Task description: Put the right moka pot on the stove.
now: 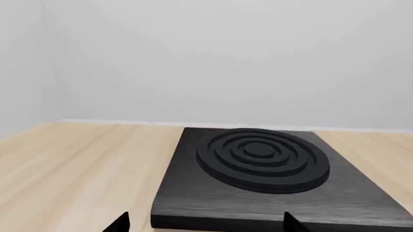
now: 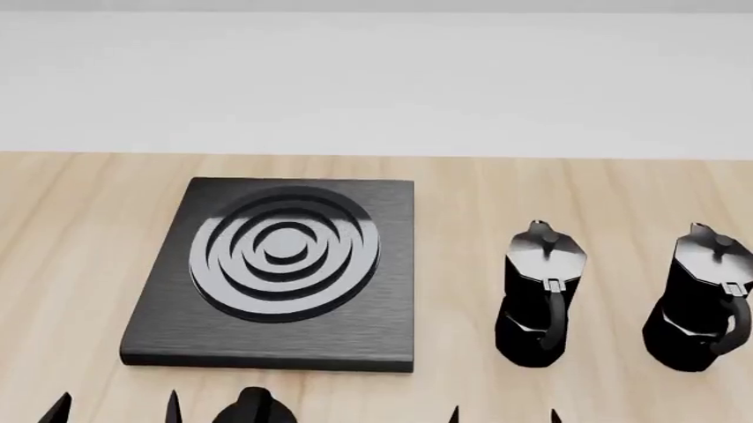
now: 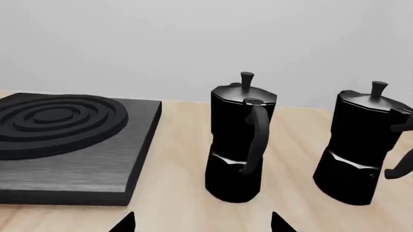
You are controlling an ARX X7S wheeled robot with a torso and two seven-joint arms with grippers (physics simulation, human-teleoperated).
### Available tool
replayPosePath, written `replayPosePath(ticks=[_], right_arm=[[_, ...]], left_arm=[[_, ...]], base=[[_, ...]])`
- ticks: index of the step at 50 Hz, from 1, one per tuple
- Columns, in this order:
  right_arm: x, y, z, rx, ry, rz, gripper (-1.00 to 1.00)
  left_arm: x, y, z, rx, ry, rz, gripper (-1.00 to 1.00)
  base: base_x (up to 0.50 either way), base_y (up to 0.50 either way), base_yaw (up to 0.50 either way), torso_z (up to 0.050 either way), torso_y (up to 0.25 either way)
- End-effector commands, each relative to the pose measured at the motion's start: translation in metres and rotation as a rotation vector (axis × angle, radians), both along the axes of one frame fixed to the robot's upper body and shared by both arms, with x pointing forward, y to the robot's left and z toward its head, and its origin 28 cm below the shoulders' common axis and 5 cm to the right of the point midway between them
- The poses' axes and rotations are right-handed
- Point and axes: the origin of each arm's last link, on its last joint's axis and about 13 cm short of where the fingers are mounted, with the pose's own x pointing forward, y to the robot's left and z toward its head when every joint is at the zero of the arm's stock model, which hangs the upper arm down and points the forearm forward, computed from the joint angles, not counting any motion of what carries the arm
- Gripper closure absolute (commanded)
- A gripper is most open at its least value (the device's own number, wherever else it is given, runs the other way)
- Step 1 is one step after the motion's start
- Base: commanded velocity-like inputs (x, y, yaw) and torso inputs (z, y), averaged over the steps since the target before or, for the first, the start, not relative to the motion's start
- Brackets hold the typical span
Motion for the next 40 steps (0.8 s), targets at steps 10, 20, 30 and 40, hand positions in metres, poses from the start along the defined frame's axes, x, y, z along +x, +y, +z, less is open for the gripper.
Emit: replayPosePath(ticks=[10,20,30,40], right_arm=[[-0.001,-0.002,0.018,0.003,-0.013,-0.007,-1.0],[-0.001,-0.005,0.054,0.001,-0.068,-0.017,-1.0],[0.0,-0.009,0.098,-0.014,-0.136,-0.012,-1.0],[-0.001,-0.007,0.11,-0.037,-0.157,-0.001,-1.0]], left_arm=[[-0.004,0.004,0.034,0.032,-0.016,-0.02,-1.0],[-0.009,0.006,0.083,0.05,-0.085,-0.032,-1.0],[-0.013,0.003,0.136,0.08,-0.171,-0.058,-1.0],[-0.015,0.001,0.144,0.098,-0.191,-0.057,-1.0]], base=[[0.0,0.0,0.0,0.0,0.0],[0.0,0.0,0.0,0.0,0.001],[0.0,0.0,0.0,0.0,0.0],[0.0,0.0,0.0,0.0,0.0]])
